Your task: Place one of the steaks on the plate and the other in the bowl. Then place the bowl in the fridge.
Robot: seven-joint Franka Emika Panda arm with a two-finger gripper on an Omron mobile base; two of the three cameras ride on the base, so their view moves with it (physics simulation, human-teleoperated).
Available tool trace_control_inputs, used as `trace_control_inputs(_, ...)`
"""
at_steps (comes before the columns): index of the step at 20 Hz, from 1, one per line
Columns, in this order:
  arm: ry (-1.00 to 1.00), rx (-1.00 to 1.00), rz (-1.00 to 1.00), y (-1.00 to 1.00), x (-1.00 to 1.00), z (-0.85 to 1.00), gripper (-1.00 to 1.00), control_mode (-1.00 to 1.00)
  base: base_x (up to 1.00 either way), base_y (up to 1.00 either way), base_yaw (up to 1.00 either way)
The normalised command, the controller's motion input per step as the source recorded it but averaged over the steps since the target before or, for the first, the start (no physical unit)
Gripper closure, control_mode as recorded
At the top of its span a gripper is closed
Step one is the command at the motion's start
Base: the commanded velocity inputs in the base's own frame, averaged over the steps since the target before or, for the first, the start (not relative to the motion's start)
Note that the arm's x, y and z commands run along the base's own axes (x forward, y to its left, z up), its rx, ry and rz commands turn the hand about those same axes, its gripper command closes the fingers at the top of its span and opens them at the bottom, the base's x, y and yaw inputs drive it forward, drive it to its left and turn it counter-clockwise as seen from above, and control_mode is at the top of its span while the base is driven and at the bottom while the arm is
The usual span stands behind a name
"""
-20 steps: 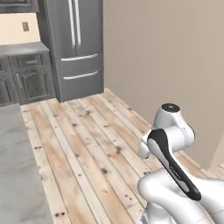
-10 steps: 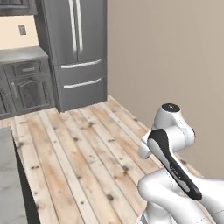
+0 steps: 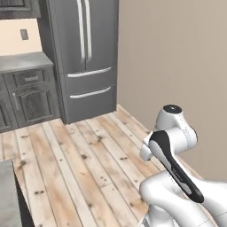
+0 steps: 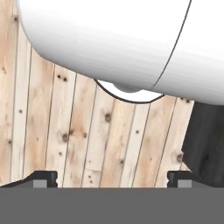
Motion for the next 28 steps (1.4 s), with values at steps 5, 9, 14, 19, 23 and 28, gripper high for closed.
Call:
trace_control_inputs(5,0.0,0.0,0.0,0.0,0.0,0.0,-1.0,1.0,0.77,-0.22,0.0)
trace_control_inputs(9,0.0,0.0,0.0,0.0,0.0,0.0,-1.0,1.0,0.72,-0.36,0.0)
trace_control_inputs(14,0.0,0.0,0.0,0.0,0.0,0.0,-1.0,1.0,0.69,-0.25,0.0)
trace_control_inputs(19,0.0,0.0,0.0,0.0,0.0,0.0,-1.0,1.0,0.68,-0.11,-0.01)
trace_control_inputs(23,0.0,0.0,0.0,0.0,0.0,0.0,-1.0,1.0,0.7,-0.05,0.0)
trace_control_inputs(28,0.0,0.0,0.0,0.0,0.0,0.0,-1.0,1.0,0.67,-0.04,0.0)
